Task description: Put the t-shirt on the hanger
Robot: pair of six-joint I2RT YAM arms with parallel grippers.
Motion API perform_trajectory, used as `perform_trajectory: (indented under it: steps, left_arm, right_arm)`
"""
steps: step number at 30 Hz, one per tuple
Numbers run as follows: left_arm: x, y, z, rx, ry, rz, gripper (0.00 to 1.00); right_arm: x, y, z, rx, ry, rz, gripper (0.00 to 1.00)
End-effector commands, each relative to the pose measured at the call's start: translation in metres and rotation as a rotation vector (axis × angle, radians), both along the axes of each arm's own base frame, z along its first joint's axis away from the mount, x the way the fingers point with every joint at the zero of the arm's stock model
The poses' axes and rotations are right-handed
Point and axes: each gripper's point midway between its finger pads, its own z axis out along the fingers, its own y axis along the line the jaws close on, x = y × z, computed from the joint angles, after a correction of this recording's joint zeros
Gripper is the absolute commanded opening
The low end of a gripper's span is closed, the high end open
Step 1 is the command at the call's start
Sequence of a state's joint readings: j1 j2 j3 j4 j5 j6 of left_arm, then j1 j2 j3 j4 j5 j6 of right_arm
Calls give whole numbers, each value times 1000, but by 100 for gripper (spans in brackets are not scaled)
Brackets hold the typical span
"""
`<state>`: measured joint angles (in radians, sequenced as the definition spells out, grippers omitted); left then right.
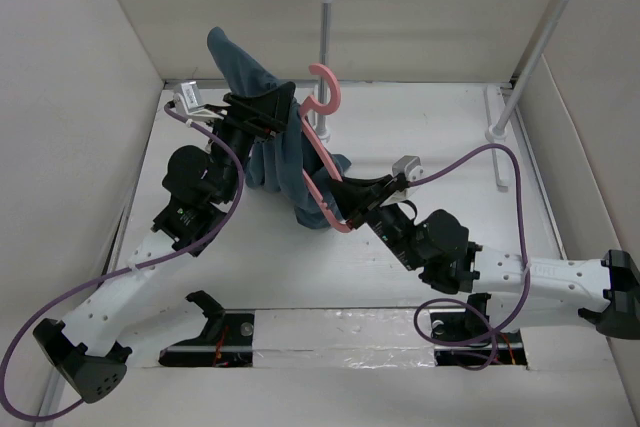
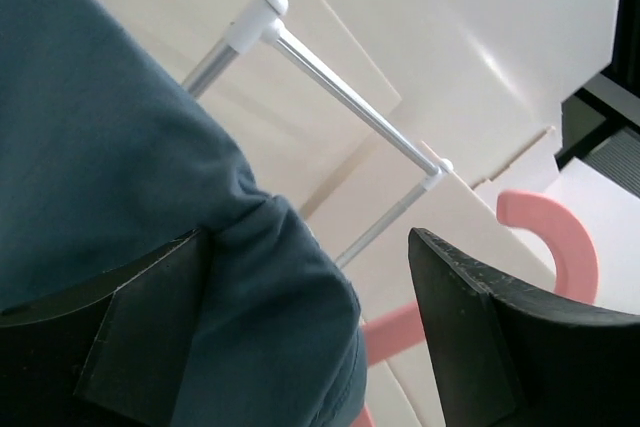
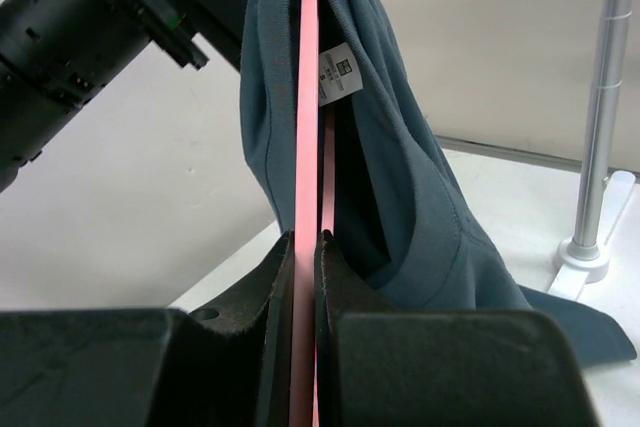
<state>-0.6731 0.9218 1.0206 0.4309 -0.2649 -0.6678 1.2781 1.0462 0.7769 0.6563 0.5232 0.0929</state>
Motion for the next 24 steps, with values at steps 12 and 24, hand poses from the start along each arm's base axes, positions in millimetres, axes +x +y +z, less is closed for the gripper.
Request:
perform_trajectory:
  steps: [12,24]
  left_arm:
    - [17,-1,0,-52,32,33,63]
    - [9,2,-7,-59,11,10,0]
  right_arm:
    - [-6,-6,72,118,-101,-50,0]
    - [2,29,54,75,-82,-46,0]
